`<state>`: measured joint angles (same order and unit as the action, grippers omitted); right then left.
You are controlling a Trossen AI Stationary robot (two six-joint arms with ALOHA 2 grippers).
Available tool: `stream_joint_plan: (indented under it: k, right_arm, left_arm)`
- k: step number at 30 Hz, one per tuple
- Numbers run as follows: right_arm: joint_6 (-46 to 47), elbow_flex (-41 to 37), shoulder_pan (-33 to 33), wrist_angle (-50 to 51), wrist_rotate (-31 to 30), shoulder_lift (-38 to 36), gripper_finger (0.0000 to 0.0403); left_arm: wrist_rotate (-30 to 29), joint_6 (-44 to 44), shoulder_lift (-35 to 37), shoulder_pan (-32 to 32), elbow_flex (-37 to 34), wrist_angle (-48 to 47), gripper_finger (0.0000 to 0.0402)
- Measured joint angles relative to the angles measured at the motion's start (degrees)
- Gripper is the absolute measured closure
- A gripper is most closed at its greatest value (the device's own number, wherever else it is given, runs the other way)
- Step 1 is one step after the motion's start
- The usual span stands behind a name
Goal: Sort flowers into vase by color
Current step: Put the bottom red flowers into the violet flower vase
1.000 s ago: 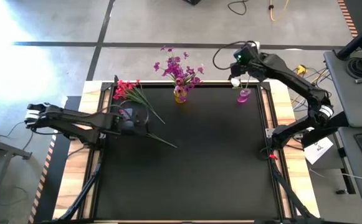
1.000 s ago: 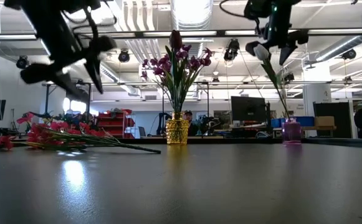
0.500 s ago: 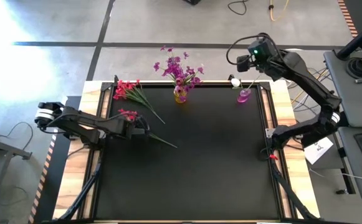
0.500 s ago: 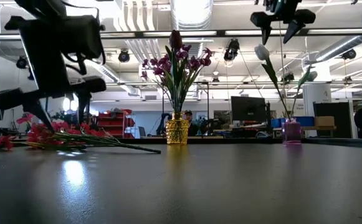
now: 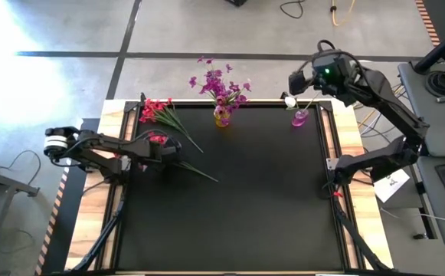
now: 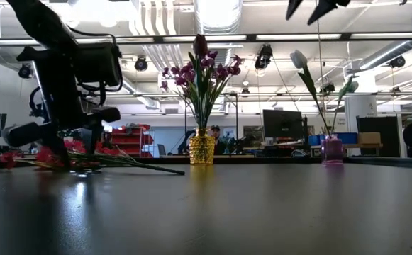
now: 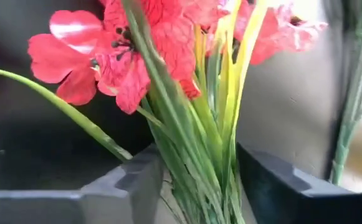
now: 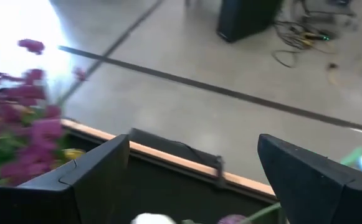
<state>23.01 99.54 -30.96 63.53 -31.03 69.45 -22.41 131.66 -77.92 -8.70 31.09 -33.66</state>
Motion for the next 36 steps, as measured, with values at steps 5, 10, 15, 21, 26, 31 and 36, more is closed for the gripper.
stream_joint_plan:
  k: [5,10,15,21,26,31,36]
  right_arm:
    - [1.50,1.98,5.21,-1.13,0.00,0.02,0.0058]
    - [-3.71,2.05,10.69,-3.36,-0.28,0.02,0.0058]
    - [-6.84,0.46,16.46,-7.75,-0.46,0.02,0.0058]
    - [-9.47,-2.18,23.79,-12.97,-0.06,0.53,0.0068]
    - [-8.71,-4.77,27.14,-17.78,2.28,1.73,0.0076]
    - [-9.57,-7.62,31.04,-25.86,3.22,4.40,0.0076]
    - [-10.98,-7.82,35.11,-41.01,11.08,9.18,0.0076]
  left_arm:
    - [-1.17,-2.57,0.99,-1.72,0.78,-0.76,0.0317]
    - [-6.24,-7.96,4.07,-1.72,0.96,1.63,0.0389]
    - [-9.00,-17.12,10.70,-1.04,2.83,3.71,0.0379]
    - [-21.03,-58.03,20.97,3.68,8.74,16.58,0.0397]
    - [-14.61,-96.70,26.28,9.82,13.19,34.67,0.0392]
    - [2.05,-116.26,28.25,13.01,14.64,53.69,0.0393]
    - [10.26,-118.87,26.97,12.81,15.71,61.75,0.0393]
